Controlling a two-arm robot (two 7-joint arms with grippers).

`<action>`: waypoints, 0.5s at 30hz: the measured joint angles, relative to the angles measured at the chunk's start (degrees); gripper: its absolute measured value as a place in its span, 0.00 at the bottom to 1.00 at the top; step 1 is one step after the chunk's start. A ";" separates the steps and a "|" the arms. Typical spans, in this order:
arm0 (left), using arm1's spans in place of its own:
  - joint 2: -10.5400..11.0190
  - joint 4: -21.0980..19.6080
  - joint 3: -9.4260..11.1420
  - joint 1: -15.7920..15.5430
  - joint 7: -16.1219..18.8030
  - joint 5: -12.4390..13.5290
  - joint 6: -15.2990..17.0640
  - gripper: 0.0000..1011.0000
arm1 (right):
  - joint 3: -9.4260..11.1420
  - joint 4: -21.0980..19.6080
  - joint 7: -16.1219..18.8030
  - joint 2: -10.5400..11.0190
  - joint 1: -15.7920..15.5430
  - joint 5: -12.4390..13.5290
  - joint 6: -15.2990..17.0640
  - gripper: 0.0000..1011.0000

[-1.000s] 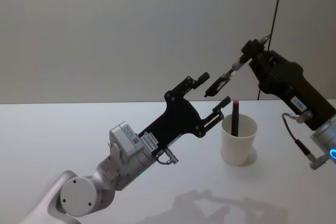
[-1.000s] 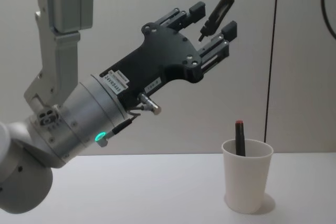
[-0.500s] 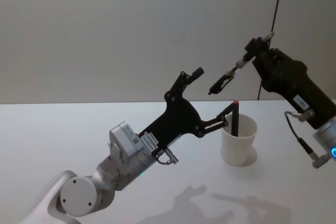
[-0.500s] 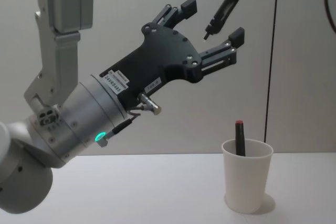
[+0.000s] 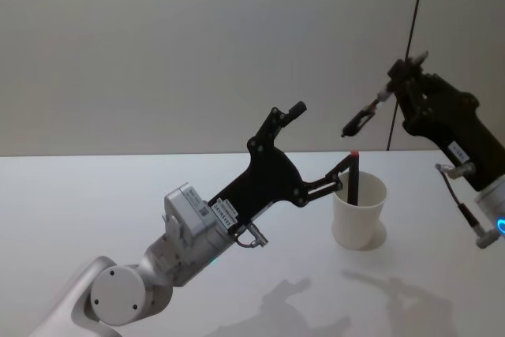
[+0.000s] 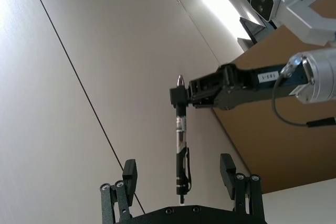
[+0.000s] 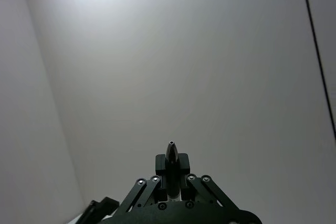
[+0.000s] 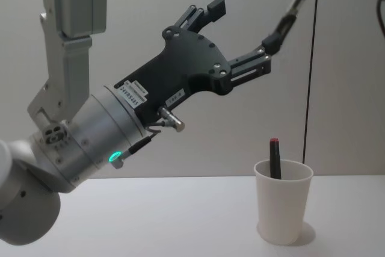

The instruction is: Place the pen into the pen holder.

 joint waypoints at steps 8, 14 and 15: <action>0.00 0.00 0.00 0.00 0.00 0.00 0.00 0.99 | -0.16 3.13 -4.24 -0.49 1.07 -4.57 -2.20 0.11; 0.00 0.00 0.00 0.00 0.00 0.00 0.00 0.99 | -0.49 7.75 -7.75 -1.39 2.71 -8.98 -4.20 0.11; 0.00 0.00 0.00 0.00 0.00 0.00 0.00 0.99 | -0.54 8.32 -8.00 -1.50 2.91 -9.50 -4.41 0.11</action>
